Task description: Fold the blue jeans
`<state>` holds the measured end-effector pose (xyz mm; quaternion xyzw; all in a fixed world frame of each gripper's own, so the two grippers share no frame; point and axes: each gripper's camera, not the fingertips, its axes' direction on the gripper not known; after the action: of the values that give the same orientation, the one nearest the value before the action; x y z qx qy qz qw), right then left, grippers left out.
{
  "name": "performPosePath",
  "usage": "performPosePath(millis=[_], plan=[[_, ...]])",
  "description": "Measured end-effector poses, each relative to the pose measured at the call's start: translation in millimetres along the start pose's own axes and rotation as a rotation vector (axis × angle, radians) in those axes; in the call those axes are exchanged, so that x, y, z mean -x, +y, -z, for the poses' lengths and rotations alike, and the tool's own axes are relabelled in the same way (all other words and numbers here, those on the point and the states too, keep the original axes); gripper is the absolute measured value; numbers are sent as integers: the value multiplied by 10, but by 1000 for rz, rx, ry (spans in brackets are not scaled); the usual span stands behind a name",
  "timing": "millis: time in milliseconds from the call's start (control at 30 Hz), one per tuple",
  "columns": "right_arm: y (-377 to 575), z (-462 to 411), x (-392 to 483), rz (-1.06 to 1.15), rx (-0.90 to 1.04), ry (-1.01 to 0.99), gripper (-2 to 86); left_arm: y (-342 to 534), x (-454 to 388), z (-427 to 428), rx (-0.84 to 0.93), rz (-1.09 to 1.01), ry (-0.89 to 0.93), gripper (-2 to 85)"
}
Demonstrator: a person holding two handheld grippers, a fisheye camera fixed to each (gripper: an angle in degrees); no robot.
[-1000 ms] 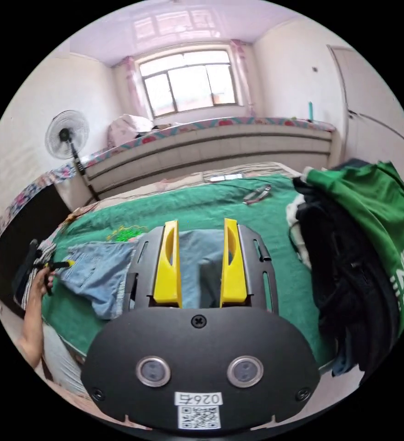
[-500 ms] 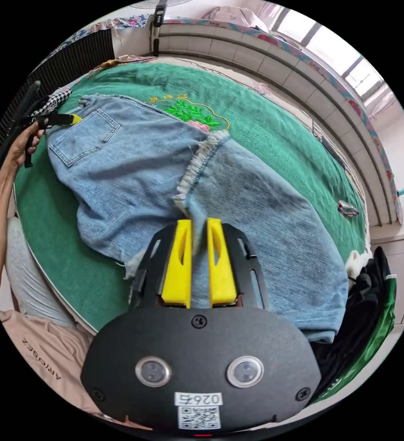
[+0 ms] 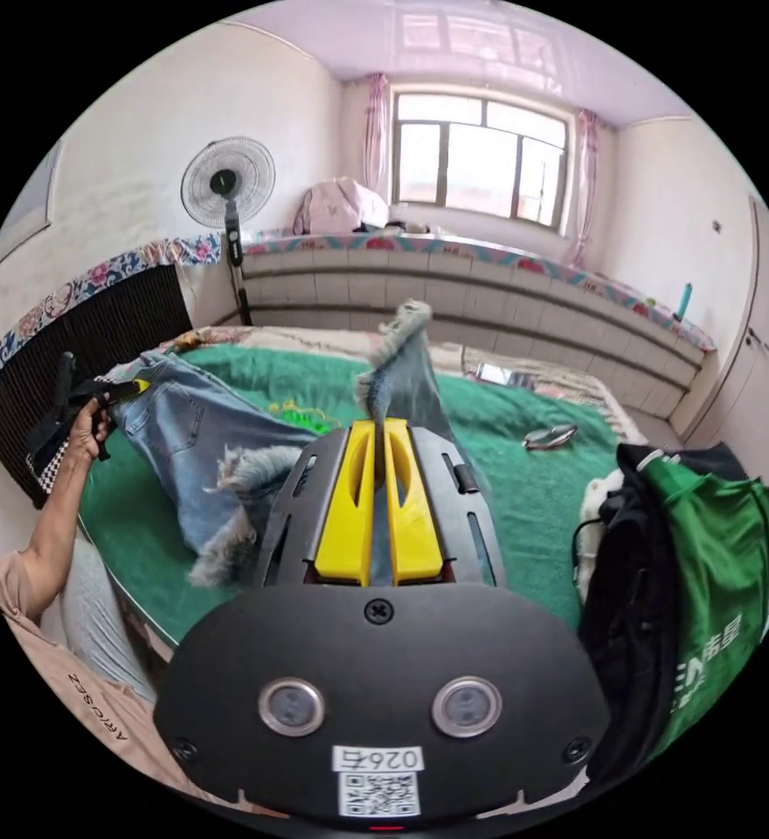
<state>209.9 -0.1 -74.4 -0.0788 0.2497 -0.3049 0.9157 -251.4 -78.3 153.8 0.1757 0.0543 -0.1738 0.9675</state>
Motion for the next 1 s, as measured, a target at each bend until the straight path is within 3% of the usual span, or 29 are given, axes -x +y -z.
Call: performPosePath(millis=[133, 200, 400, 467, 567, 700, 833, 1000], plan=[[-338, 430, -184, 43, -63, 203, -15, 44, 140, 408, -136, -7, -158, 73], [-383, 475, -397, 32, -33, 294, -14, 64, 295, 420, -115, 10, -209, 76], [141, -24, -1480, -230, 227, 345, -4, 249, 1065, 84, 220, 149, -278, 130], [465, -183, -1702, -340, 321, 496, -5, 342, 1143, 266, 186, 127, -196, 111], [711, -13, -1639, -391, 186, 613, 3, 341, 996, 504, 70, 34, -44, 94], [670, 6, -1348, -298, 68, 341, 22, 181, 524, 330, 90, -164, 37, 95], [363, -467, -638, -13, 129, 31, 37, 86, -162, -345, 230, -386, 36, 101], [259, -1177, 280, 356, 304, 37, 54, 192, -820, -1105, 409, -631, 4, 124]])
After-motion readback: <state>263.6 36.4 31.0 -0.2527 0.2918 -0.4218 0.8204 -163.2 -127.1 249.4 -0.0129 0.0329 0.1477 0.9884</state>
